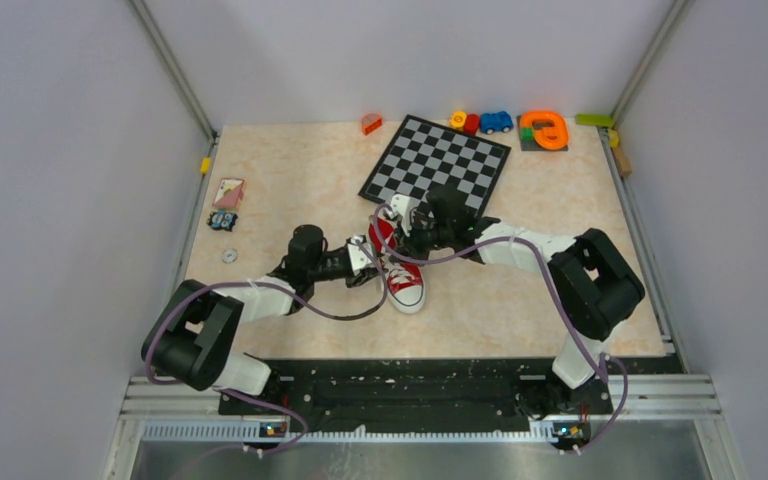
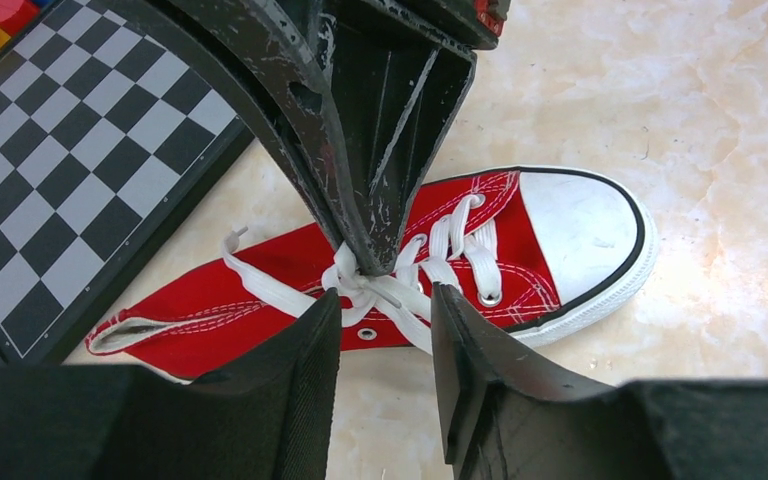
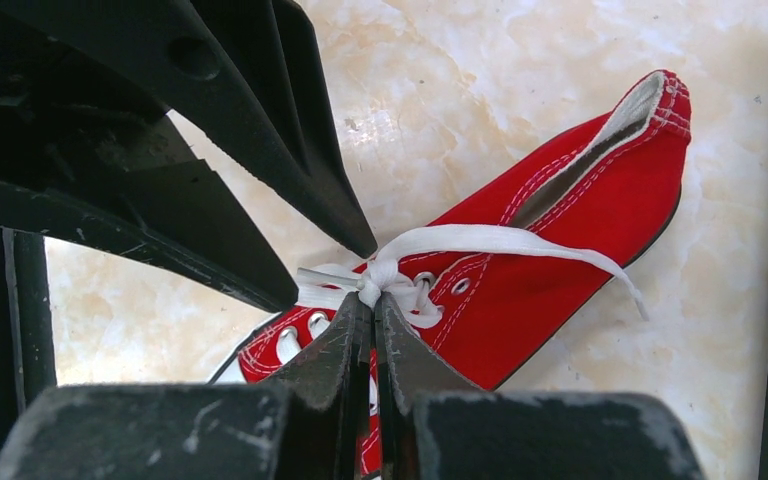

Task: Tie the shoes
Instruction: Tie the shoelace on the shoe.

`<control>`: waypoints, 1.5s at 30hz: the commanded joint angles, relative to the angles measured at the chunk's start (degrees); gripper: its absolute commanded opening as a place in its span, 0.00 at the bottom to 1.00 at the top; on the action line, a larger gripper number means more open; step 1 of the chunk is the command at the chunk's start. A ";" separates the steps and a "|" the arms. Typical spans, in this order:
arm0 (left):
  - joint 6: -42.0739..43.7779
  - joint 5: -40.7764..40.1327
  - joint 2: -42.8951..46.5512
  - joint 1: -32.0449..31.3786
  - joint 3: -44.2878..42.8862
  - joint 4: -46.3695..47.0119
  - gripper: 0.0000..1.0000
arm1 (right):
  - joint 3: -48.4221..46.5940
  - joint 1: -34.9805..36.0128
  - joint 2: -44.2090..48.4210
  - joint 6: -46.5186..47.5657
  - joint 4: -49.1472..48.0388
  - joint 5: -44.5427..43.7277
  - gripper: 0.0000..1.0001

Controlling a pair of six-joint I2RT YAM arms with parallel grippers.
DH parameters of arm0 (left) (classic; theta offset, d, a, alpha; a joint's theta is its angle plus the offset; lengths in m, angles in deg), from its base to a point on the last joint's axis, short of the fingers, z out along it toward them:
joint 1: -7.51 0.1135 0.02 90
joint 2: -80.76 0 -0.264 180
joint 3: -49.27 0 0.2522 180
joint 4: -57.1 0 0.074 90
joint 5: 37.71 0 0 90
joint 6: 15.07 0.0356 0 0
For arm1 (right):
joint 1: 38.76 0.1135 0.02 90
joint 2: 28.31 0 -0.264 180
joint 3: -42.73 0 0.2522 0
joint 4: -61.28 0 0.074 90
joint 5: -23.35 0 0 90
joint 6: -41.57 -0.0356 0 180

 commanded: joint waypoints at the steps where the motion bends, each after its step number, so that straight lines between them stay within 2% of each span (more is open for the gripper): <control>1: 0.94 -1.03 0.37 -0.28 -0.74 0.24 0.40 | -2.87 0.13 -0.10 -0.12 -2.43 2.23 0.00; 5: 1.00 -1.69 -0.16 -0.33 -1.50 -0.10 0.29 | -2.85 0.05 -0.10 -0.16 -2.43 2.35 0.00; 11: 0.82 -1.83 -0.55 -0.34 -1.93 0.28 0.26 | -2.97 0.04 -0.01 -0.12 -2.26 2.44 0.00; 13: 0.70 -2.11 -0.56 -0.25 -2.08 0.28 0.19 | -2.97 0.04 -0.04 -0.12 -2.21 2.42 0.00; 16: 0.08 -3.46 -0.05 -0.28 -2.29 0.11 0.02 | -2.89 -0.05 -0.01 -0.04 -2.13 2.36 0.00; 17: -0.23 -3.92 0.09 -0.31 -2.34 0.11 0.00 | -2.90 -0.05 -0.08 -0.03 -2.09 2.35 0.00; 29: -2.38 -3.33 6.87 -0.25 -0.78 -0.99 0.00 | -2.93 -0.88 0.02 0.29 -0.13 -3.57 0.00; 45: -2.93 -5.20 13.54 -0.17 -0.53 -4.34 0.00 | -2.24 -1.10 0.16 0.87 -0.23 -4.70 0.00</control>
